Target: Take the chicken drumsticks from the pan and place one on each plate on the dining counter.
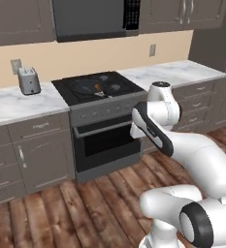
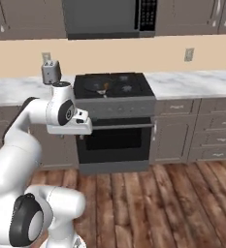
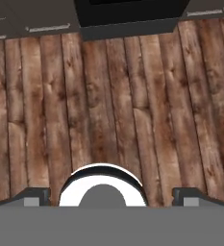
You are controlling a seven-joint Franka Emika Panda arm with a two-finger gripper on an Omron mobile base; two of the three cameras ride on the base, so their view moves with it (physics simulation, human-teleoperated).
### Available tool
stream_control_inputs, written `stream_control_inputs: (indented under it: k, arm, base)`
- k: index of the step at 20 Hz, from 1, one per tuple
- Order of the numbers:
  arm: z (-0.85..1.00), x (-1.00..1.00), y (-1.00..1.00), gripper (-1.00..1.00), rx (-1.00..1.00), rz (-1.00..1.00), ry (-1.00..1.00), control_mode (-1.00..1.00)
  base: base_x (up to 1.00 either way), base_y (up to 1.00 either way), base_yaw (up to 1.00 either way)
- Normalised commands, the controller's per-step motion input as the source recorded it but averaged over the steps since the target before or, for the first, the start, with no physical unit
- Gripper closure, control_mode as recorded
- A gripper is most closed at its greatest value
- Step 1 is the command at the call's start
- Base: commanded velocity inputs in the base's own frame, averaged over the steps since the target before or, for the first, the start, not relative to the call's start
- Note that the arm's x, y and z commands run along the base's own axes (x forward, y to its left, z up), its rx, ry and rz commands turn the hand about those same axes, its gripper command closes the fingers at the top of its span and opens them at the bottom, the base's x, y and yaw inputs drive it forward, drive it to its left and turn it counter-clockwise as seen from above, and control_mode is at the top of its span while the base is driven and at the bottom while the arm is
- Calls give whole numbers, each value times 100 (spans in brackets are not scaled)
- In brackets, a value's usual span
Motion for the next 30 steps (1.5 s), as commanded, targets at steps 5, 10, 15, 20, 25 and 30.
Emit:
stream_control_inputs:
  k: [5,10,15,20,25,30]
  arm:
    - [0,0,0,-100,0,0,0,100]
    - [0,0,0,-100,0,0,0,100]
    - [0,0,0,-100,0,0,0,100]
    - [0,0,0,-100,0,0,0,100]
    - [0,0,0,-100,0,0,0,100]
    - [0,0,0,-100,0,0,0,100]
  base:
    - [100,-25,9]
    - [100,-8,24]
    - [92,-17,35]
    - [90,-16,17]
    - [72,-17,0]
    - [54,-9,0]
